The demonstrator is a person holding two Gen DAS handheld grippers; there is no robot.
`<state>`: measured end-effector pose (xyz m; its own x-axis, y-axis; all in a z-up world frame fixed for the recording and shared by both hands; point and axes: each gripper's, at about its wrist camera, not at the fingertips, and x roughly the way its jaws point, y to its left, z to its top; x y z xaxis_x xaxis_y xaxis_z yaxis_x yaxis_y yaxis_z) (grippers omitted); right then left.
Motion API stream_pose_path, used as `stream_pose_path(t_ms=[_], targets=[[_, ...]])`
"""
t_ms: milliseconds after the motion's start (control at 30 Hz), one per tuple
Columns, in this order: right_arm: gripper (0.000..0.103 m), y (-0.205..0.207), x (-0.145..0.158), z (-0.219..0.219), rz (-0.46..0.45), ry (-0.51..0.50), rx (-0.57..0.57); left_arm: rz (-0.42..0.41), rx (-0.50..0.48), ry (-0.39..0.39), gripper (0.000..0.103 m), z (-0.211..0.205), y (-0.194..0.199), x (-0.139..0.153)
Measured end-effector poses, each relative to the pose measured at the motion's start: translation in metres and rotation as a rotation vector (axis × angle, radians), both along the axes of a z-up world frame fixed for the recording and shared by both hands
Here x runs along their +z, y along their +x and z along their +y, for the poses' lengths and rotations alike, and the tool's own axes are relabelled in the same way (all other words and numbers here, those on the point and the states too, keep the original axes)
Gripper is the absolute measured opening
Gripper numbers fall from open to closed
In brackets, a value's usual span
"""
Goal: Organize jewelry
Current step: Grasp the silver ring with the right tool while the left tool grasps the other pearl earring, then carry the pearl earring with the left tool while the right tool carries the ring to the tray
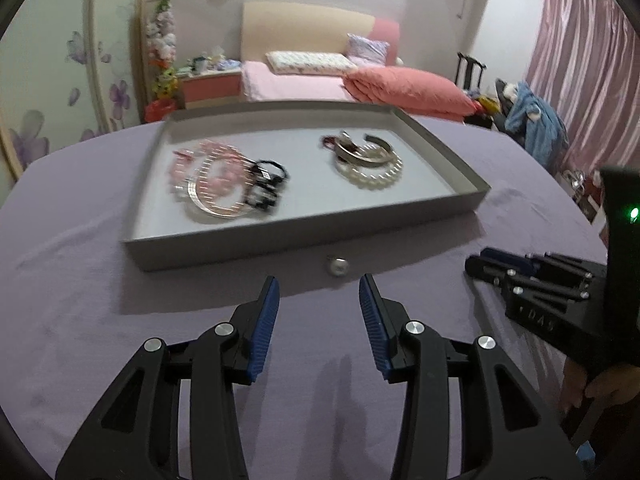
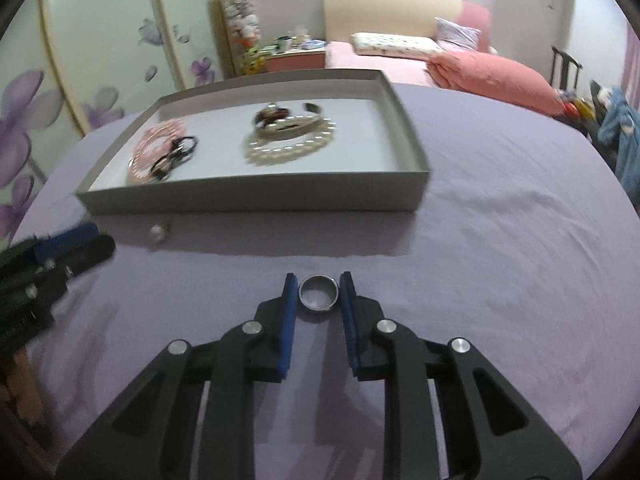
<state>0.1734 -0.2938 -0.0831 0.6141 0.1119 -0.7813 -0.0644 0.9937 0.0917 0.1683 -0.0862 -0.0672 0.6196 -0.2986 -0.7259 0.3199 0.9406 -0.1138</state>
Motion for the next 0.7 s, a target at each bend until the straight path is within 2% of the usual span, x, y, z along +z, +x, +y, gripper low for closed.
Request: stream_pose_path(t_ms=[167, 400, 467, 533, 567, 600, 700], targets=[[0.022, -0.002, -0.002, 0.001, -0.008, -0.003, 0.001, 0.036, -0.005, 0.042, 0.043, -0.021, 0.01, -0.012], [0.022, -0.003, -0.002, -0.003, -0.008, 0.018, 0.0, 0.038, 0.042, 0.067, 0.042, -0.032, 0.023, -0.015], [0.022, -0.004, -0.001, -0.004, -0.008, 0.018, 0.0, 0.042, 0.05, 0.082, 0.037, -0.035, 0.026, -0.016], [0.022, -0.004, -0.001, -0.004, -0.008, 0.016, 0.0, 0.037, 0.051, 0.097, 0.02, -0.036, 0.025, -0.016], [0.022, -0.004, -0.001, -0.003, -0.008, 0.014, 0.0, 0.036, 0.055, 0.102, 0.017, -0.036, 0.025, -0.016], [0.022, -0.004, -0.001, -0.003, -0.007, 0.011, 0.0, 0.036, 0.059, 0.104, 0.014, -0.035, 0.024, -0.016], [0.022, -0.004, -0.001, -0.002, -0.007, 0.005, 0.001, 0.035, 0.068, 0.115, 0.014, -0.028, 0.021, -0.016]])
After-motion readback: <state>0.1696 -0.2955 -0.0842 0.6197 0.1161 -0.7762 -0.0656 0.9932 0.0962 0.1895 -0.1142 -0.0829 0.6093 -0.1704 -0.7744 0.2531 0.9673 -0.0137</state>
